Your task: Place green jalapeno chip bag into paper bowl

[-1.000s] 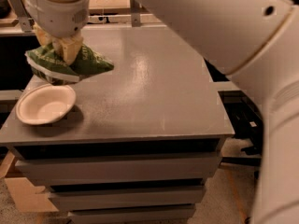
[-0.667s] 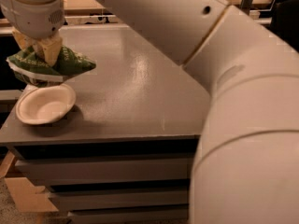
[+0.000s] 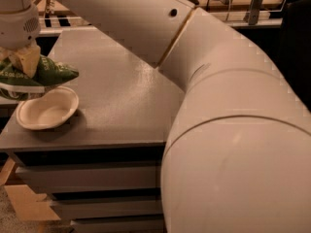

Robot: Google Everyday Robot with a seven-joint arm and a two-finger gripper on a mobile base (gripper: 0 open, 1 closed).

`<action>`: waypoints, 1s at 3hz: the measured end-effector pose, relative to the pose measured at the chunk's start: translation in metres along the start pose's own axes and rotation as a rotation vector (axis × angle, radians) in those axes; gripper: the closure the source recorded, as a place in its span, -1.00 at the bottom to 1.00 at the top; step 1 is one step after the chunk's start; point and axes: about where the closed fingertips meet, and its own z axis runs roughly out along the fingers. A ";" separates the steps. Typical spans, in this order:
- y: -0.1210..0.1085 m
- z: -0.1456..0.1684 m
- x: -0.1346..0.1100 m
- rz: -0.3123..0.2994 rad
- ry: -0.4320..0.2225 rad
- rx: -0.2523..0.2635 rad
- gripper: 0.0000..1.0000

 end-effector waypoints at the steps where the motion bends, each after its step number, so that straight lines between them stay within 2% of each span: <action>1: -0.002 0.012 -0.011 -0.015 -0.031 -0.013 1.00; 3: 0.004 0.037 -0.015 -0.006 -0.094 -0.036 1.00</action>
Offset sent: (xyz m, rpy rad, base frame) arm -0.0253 0.0005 -0.0379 -0.0667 0.1153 0.0502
